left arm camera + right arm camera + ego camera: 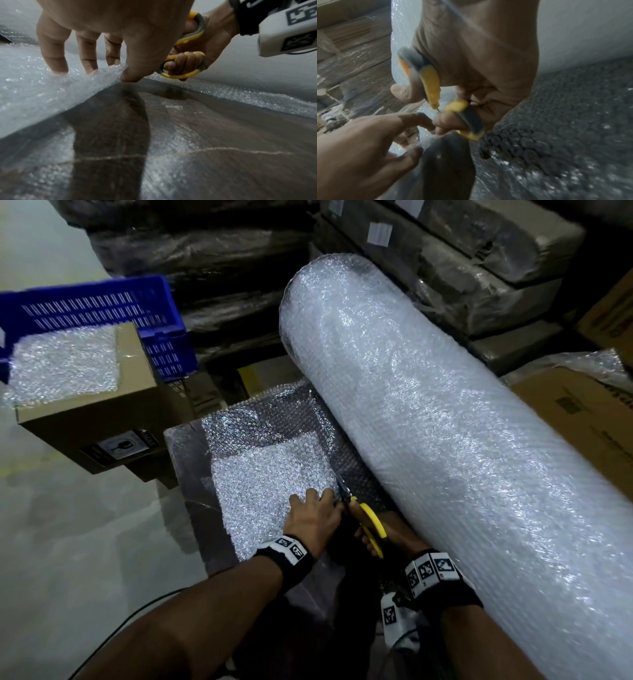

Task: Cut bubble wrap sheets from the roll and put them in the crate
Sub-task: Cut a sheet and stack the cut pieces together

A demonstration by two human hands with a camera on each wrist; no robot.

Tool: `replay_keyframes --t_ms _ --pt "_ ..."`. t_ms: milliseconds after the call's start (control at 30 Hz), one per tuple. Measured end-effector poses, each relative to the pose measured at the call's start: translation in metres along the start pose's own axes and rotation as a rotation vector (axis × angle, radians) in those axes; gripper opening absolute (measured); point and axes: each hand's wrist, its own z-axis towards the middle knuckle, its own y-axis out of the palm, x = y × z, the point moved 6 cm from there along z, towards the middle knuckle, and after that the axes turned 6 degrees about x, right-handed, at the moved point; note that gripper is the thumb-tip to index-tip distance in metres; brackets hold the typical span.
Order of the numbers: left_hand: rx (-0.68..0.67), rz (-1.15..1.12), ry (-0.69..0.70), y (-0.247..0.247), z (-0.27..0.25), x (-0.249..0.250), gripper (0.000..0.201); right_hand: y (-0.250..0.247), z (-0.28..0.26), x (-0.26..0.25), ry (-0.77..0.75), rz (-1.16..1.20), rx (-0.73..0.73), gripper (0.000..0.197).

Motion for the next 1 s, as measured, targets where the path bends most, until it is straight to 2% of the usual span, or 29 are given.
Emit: replay_keyframes --t_ms 100,267,333,500,567,667,700,767,867,933,967,1000 --pt "0.042 0.009 -0.008 -0.002 0.001 0.0 0.036 -0.002 0.0 -0.005 -0.042 -0.021 0.025 0.058" --pt "0.096 0.021 -0.001 0.001 -0.003 0.0 0.028 0.001 -0.002 -0.011 -0.002 -0.017 -0.024 0.065" --pt "0.107 0.034 -0.002 0.0 -0.002 -0.001 0.024 0.003 -0.001 -0.015 0.008 -0.011 -0.029 0.062" --pt "0.062 0.01 -0.051 -0.002 -0.002 0.001 0.025 0.003 0.001 -0.025 -0.052 -0.031 -0.008 0.053" --pt "-0.005 -0.037 -0.044 0.001 -0.005 0.001 0.026 0.005 -0.001 -0.026 -0.038 -0.014 -0.034 0.054" --pt "-0.094 -0.211 -0.187 -0.003 -0.001 -0.007 0.052 0.008 -0.004 -0.025 0.003 0.058 -0.055 0.054" --pt "-0.067 -0.215 -0.224 -0.005 0.002 -0.011 0.063 0.009 -0.003 -0.028 -0.021 0.058 -0.051 0.052" --pt "-0.123 -0.206 -0.204 0.006 0.003 -0.01 0.071 0.009 -0.001 -0.034 -0.084 -0.002 -0.023 0.048" --pt "-0.151 -0.122 -0.088 0.004 0.002 -0.005 0.057 0.011 0.004 -0.036 -0.104 -0.021 0.003 0.047" --pt "-0.079 -0.125 -0.087 -0.009 0.011 -0.013 0.038 0.013 0.006 -0.034 -0.082 -0.023 0.011 0.05" --pt "-0.007 -0.087 -0.088 -0.018 0.016 -0.021 0.037 0.015 0.006 -0.035 -0.073 -0.019 0.01 0.052" --pt "-0.013 -0.062 -0.127 -0.023 0.02 -0.033 0.041 0.017 0.009 -0.032 -0.055 -0.012 -0.002 0.057"
